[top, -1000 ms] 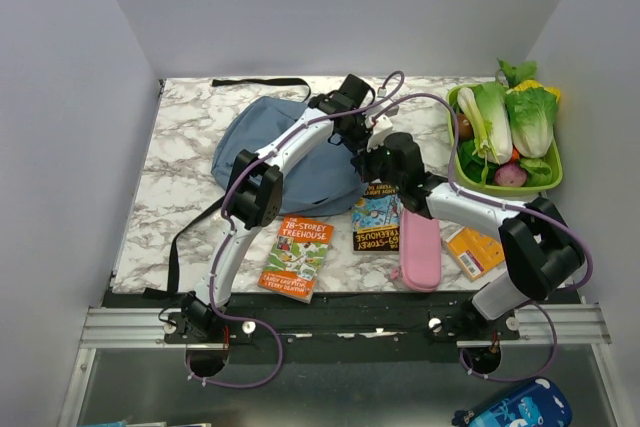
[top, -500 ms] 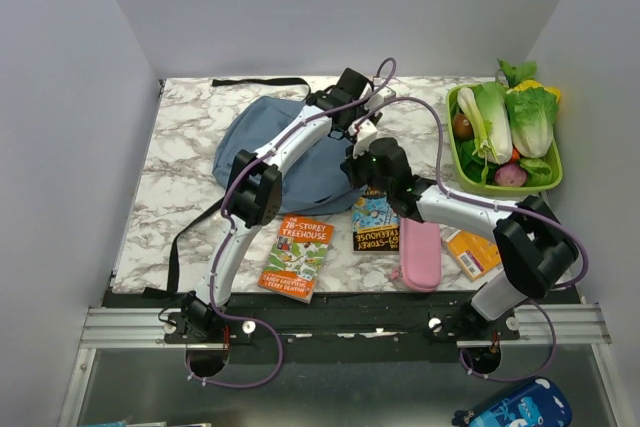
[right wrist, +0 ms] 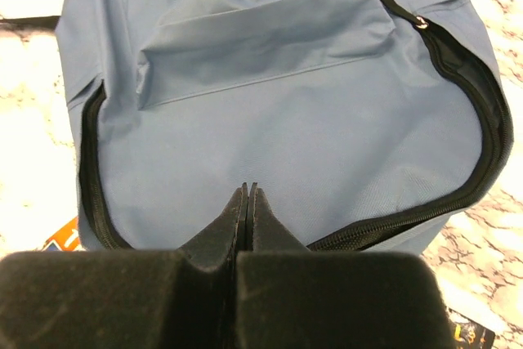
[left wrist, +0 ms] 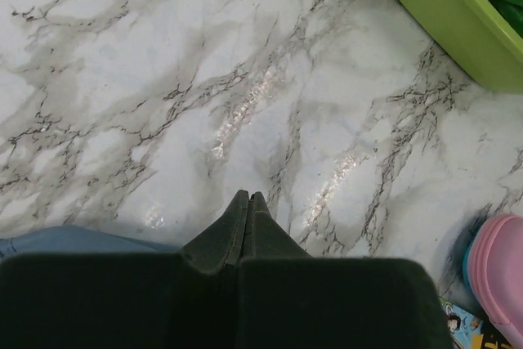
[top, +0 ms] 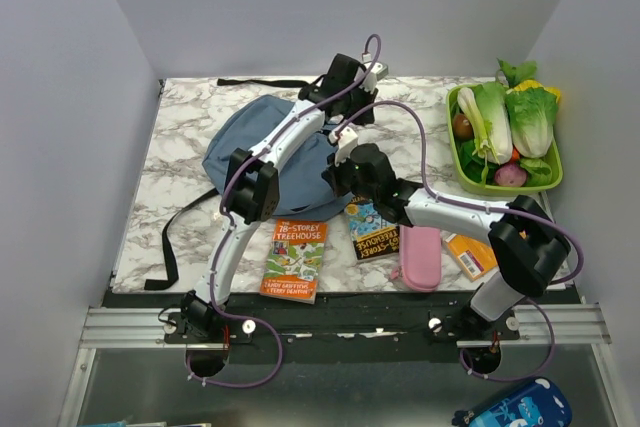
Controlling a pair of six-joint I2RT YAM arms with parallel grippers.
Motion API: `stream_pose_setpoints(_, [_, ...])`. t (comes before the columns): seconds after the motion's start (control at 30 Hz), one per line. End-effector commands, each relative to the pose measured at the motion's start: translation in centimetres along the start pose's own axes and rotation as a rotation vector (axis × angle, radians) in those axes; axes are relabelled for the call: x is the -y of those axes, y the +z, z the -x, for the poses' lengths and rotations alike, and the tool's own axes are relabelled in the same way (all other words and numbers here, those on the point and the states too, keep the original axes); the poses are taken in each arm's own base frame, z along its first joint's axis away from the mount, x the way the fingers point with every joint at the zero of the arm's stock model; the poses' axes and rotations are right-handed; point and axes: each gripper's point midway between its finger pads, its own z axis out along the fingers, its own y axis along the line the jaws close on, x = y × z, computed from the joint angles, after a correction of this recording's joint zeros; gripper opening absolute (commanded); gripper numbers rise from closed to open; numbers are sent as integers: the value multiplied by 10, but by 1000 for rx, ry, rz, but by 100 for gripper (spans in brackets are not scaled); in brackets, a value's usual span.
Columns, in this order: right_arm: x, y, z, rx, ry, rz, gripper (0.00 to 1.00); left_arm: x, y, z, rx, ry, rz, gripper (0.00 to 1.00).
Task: Pack the student bag
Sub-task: Unzip the student bag at the center of the board.
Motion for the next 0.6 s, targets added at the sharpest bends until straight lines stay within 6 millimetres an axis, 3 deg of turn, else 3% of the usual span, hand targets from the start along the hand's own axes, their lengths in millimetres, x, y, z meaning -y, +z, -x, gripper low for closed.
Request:
stream_pose_setpoints(0.0, [18, 4, -3, -25, 1, -103, 1, -3, -23, 7, -14, 18, -32, 33])
stream_pose_setpoints(0.03, [19, 5, -5, -36, 7, -107, 1, -1, -29, 3, -34, 19, -37, 53])
stream_pose_setpoints(0.07, [20, 6, -6, -41, 12, -110, 1, 2, -46, 7, -41, 28, -31, 65])
stream_pose_setpoints(0.1, [20, 7, -6, -41, 16, -105, 1, -1, -49, -9, -86, 58, -28, 84])
stream_pose_setpoints(0.13, [20, 9, -8, -44, 22, -104, 1, -3, -55, -15, -104, 74, -10, 88])
stream_pose_setpoints(0.17, [18, 9, -7, -42, 24, -96, 1, 3, -72, -7, -88, 94, -7, 91])
stream_pose_setpoints(0.2, [16, 10, -7, -41, 27, -90, 1, 2, -73, -27, -134, 84, -5, 96])
stream_pose_setpoints(0.27, [15, 12, -4, -32, 36, -85, 1, 9, -85, -29, -141, 92, 18, 99])
stream_pose_setpoints(0.37, [13, 12, -1, -29, 41, -72, 1, 15, -85, -50, -224, 114, 72, 99])
stream_pose_setpoints(0.43, [11, 11, 0, -29, 41, -64, 1, 20, -83, -49, -244, 120, 82, 99])
stream_pose_setpoints(0.47, [11, 11, 0, -30, 39, -63, 1, 24, -78, -62, -298, 98, 74, 99])
stream_pose_setpoints(0.53, [10, 10, 2, -25, 38, -59, 1, 30, -76, -55, -299, 83, 72, 99])
stream_pose_setpoints(0.57, [10, 10, 1, -26, 37, -58, 1, 30, -72, -69, -352, 49, 69, 99])
